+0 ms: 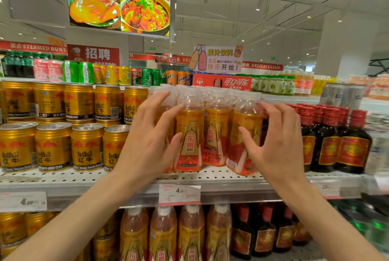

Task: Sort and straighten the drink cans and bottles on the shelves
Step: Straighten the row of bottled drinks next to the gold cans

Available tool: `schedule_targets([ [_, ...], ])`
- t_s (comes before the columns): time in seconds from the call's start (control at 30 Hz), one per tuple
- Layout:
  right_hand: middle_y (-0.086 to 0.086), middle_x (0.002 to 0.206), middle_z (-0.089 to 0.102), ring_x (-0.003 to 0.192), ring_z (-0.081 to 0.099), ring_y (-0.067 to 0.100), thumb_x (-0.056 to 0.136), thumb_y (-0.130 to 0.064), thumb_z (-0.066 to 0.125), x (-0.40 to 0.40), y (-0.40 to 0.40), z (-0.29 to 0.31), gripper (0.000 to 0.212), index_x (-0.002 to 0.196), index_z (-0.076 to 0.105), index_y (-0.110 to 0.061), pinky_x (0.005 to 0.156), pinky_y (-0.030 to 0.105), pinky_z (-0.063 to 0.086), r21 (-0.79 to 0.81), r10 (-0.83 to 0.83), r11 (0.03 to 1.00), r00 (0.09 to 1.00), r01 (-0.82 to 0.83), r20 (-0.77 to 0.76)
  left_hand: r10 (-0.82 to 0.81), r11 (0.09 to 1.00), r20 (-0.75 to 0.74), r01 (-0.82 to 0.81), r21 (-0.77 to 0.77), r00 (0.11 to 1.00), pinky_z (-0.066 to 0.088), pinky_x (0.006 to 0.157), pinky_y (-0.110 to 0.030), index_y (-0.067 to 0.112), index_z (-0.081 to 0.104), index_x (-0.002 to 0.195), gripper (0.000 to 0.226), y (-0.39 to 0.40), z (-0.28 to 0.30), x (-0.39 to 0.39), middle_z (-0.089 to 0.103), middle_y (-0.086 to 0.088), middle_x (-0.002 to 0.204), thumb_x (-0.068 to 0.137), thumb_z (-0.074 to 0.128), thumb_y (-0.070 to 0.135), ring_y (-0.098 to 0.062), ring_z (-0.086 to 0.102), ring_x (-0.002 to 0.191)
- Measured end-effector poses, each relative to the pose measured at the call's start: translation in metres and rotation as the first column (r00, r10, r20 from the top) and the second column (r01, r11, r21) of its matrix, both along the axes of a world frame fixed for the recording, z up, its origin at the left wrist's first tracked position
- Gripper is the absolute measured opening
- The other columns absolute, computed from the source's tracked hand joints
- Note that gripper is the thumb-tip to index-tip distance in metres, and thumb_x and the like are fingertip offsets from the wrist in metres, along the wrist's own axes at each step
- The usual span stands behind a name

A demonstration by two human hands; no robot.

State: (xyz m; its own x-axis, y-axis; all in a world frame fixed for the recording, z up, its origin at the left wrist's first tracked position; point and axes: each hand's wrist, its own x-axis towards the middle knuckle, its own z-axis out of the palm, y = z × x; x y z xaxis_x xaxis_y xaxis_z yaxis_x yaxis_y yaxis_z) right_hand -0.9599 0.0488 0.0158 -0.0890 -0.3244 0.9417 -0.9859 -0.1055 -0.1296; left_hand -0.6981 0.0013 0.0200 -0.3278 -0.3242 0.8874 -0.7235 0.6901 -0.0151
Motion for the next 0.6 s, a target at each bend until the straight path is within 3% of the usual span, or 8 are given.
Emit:
schedule_targets([
  [0.1, 0.013, 0.149, 0.038, 0.136, 0.040, 0.025, 0.083, -0.052, 0.073, 0.001, -0.007, -0.004, 0.097, 0.155, 0.024, -0.010, 0.116, 0.036, 0.035, 0.158, 0.008, 0.987, 0.996, -0.022, 0.088, 0.078, 0.996, 0.156, -0.069, -0.065, 0.985, 0.014, 0.123, -0.048, 0.020, 0.047, 0.144, 0.059, -0.004, 0.018, -0.021, 0.027, -0.009, 0.161, 0.089, 0.065, 0.036, -0.028, 0.018, 0.150],
  [0.2, 0.011, 0.152, 0.035, 0.137, 0.041, 0.025, 0.086, -0.052, 0.070, 0.004, -0.015, -0.013, 0.100, 0.160, 0.014, -0.013, 0.111, 0.039, 0.041, 0.172, 0.040, 0.983, 0.993, -0.059, 0.114, 0.173, 0.983, 0.254, -0.150, -0.105, 0.952, 0.001, 0.124, -0.048, 0.021, 0.044, 0.144, 0.063, -0.010, 0.035, -0.031, 0.022, -0.010, 0.163, 0.089, 0.061, 0.045, -0.029, 0.013, 0.152],
  [0.37, 0.014, 0.147, 0.044, 0.133, 0.045, 0.029, 0.086, -0.051, 0.069, -0.006, -0.019, -0.012, 0.096, 0.157, 0.020, -0.009, 0.111, 0.042, 0.039, 0.133, -0.038, 0.991, 0.997, 0.029, 0.065, 0.265, 0.964, 0.322, -0.258, -0.066, 0.909, 0.003, 0.123, -0.054, 0.025, 0.033, 0.152, 0.075, -0.019, 0.047, -0.026, 0.034, -0.007, 0.158, 0.089, 0.041, 0.064, -0.026, 0.028, 0.148],
  [0.6, 0.015, 0.145, 0.044, 0.131, 0.044, 0.031, 0.089, -0.057, 0.061, -0.016, -0.013, 0.001, 0.083, 0.150, 0.035, -0.008, 0.107, 0.047, 0.040, 0.053, -0.049, 0.997, 0.997, 0.052, -0.064, 0.246, 0.969, 0.299, -0.236, -0.070, 0.922, 0.003, 0.123, -0.051, 0.026, 0.033, 0.152, 0.074, -0.022, 0.044, -0.026, 0.040, -0.004, 0.153, 0.089, 0.044, 0.064, -0.024, 0.035, 0.144],
])
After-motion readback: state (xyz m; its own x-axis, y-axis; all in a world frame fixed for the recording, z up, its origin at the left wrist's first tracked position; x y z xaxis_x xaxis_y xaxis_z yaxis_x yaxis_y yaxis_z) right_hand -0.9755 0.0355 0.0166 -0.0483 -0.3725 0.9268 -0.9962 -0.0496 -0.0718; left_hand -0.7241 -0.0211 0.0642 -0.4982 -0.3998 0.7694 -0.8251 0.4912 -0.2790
